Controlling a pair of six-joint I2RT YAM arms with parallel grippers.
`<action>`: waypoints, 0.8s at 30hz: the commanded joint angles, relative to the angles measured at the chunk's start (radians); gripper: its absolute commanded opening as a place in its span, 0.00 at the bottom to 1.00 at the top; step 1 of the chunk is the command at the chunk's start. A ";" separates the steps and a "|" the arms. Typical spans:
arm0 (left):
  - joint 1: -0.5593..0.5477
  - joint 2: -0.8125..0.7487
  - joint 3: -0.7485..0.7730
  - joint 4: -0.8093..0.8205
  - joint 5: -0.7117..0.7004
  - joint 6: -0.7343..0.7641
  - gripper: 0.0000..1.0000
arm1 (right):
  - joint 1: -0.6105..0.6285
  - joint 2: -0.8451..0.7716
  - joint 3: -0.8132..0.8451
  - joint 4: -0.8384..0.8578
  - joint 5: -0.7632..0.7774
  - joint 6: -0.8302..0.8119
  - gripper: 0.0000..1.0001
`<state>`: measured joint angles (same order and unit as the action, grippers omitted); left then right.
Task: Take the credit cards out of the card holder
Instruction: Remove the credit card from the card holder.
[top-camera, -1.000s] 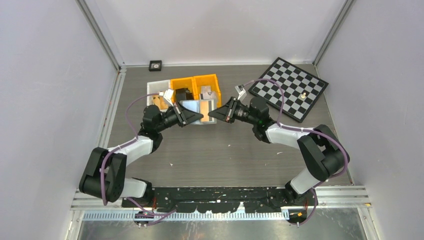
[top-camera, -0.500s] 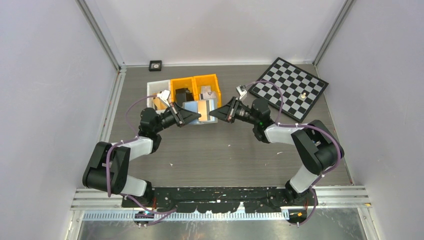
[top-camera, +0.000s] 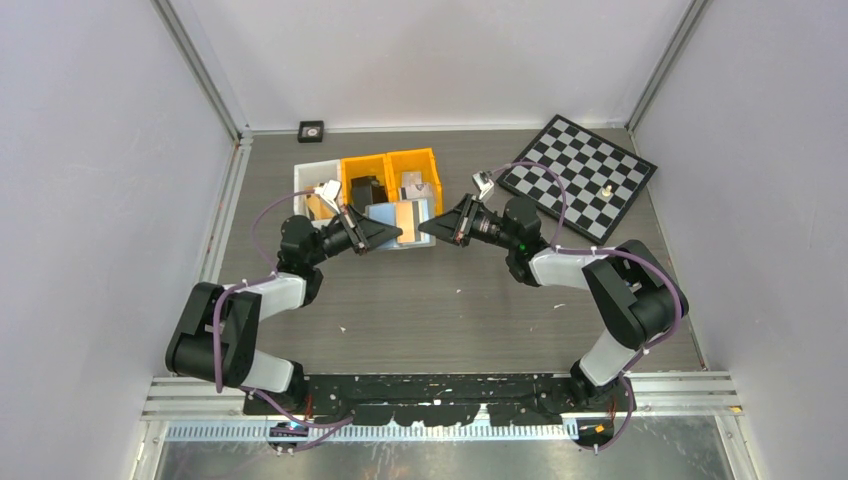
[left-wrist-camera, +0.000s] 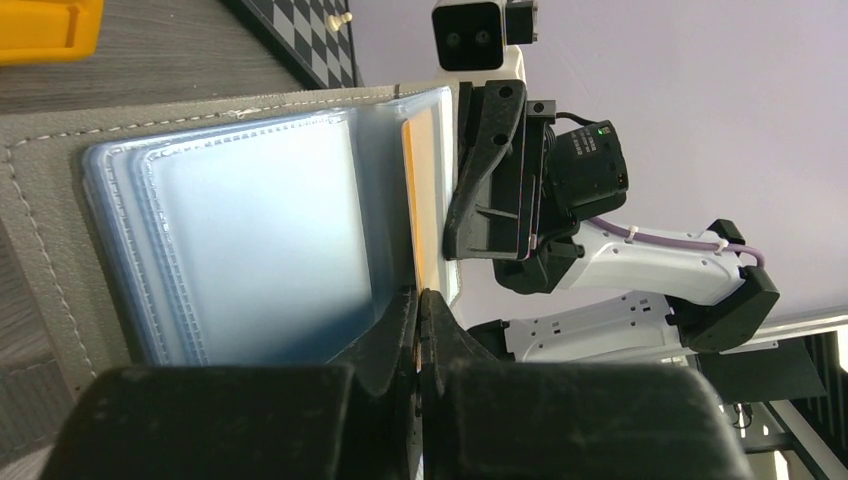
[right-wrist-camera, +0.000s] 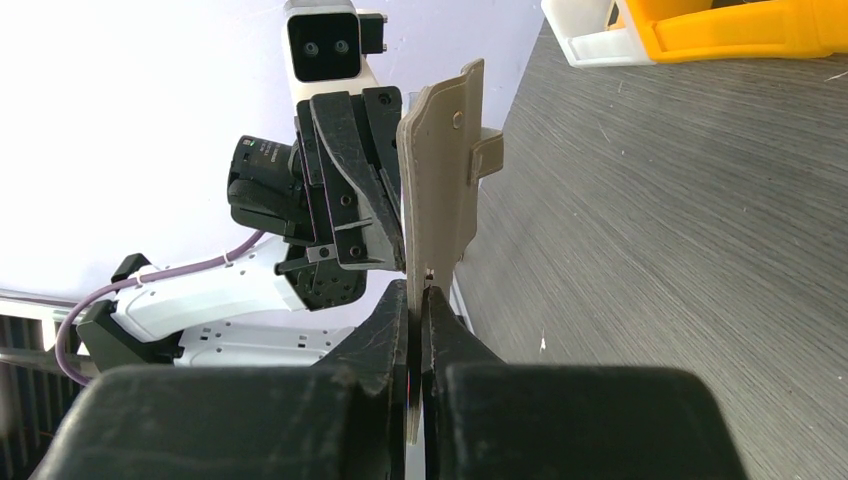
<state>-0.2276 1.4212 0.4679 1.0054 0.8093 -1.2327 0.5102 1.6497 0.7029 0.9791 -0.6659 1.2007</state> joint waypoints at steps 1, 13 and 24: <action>0.014 0.001 -0.002 0.071 -0.002 -0.001 0.04 | -0.010 -0.049 0.004 0.075 -0.006 0.002 0.01; 0.014 0.046 -0.012 0.205 0.007 -0.072 0.00 | -0.010 -0.042 0.003 0.081 -0.006 0.008 0.01; 0.065 0.017 -0.048 0.167 -0.022 -0.056 0.00 | -0.042 -0.097 -0.036 0.044 0.041 -0.022 0.01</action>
<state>-0.2039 1.4677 0.4435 1.1343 0.8112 -1.3025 0.4976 1.6260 0.6834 0.9924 -0.6563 1.2026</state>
